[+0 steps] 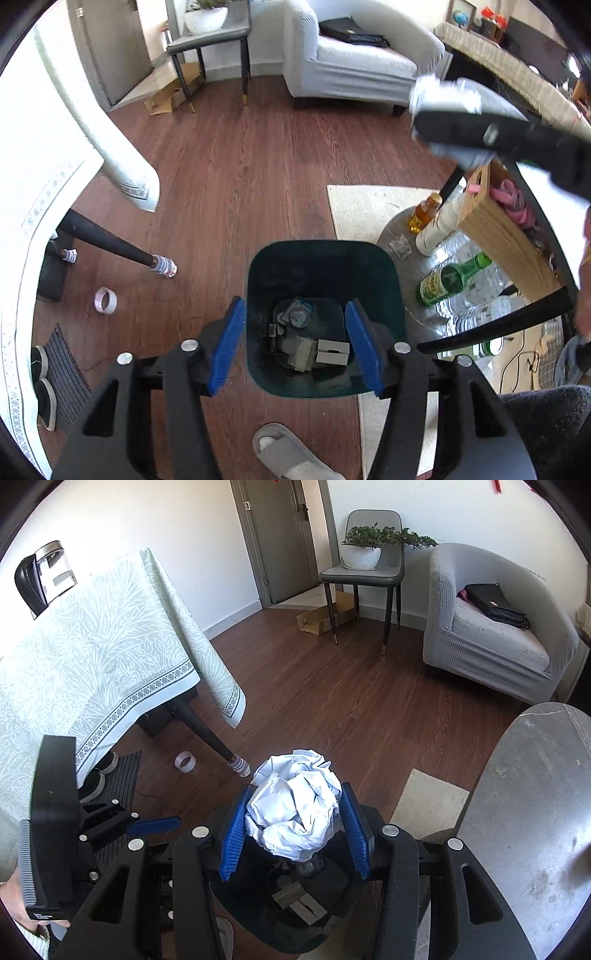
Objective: Collect trash
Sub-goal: 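Carry the disc and paper ball over the green bin and open both tools, then move both tools back to the table toward the paper-stuffed tape roll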
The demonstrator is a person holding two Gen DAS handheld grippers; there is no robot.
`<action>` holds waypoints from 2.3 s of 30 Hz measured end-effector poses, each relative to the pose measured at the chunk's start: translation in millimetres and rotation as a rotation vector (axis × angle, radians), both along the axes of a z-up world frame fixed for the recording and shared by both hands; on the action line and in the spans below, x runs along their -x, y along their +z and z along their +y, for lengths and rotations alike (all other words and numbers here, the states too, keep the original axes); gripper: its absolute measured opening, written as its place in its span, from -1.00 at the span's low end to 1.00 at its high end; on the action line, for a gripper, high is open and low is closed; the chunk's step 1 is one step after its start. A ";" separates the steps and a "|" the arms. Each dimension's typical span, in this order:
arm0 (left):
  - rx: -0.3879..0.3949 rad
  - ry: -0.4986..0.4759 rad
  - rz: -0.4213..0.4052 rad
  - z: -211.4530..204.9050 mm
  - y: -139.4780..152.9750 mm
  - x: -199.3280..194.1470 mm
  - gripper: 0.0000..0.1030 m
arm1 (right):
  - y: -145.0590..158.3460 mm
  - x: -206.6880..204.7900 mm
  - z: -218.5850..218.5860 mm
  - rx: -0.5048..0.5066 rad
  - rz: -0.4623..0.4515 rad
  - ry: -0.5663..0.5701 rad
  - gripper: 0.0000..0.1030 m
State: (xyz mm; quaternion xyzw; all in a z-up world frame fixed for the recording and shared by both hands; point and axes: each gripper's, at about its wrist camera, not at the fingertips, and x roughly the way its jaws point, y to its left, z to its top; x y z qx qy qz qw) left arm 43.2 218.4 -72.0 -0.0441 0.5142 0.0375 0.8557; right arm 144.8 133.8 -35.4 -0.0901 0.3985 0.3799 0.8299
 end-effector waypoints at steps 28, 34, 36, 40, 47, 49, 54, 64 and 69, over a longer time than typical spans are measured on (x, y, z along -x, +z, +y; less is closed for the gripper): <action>0.080 0.148 -0.331 52.8 78.9 36.7 -0.34 | -110.4 26.9 75.6 0.317 0.151 0.110 -0.05; 0.094 0.161 -0.388 54.9 93.4 39.9 -0.41 | -120.9 33.1 75.0 0.360 0.161 0.121 0.15; 0.100 0.167 -0.402 54.4 98.3 38.9 -0.42 | -121.9 34.3 72.7 0.361 0.160 0.120 0.31; 0.088 0.170 -0.430 49.6 110.4 37.3 -0.43 | -117.6 35.5 70.6 0.350 0.153 0.124 0.31; 0.083 0.188 -0.487 41.1 131.0 44.3 -0.43 | -80.6 34.6 57.5 0.242 0.122 0.133 0.31; 0.084 0.192 -0.501 38.3 136.0 45.0 -0.43 | -61.4 35.5 52.4 0.204 0.090 0.126 0.31; 0.108 0.204 -0.521 27.9 143.1 42.4 -0.46 | -21.8 32.4 29.3 0.136 0.017 0.083 0.32; 0.127 0.149 -0.529 -22.6 145.1 20.3 -0.46 | 16.0 12.5 -36.8 0.087 -0.049 -0.021 0.32; 0.128 0.105 -0.519 -52.6 141.5 7.8 -0.45 | 32.4 6.0 -72.6 0.065 -0.085 -0.063 0.43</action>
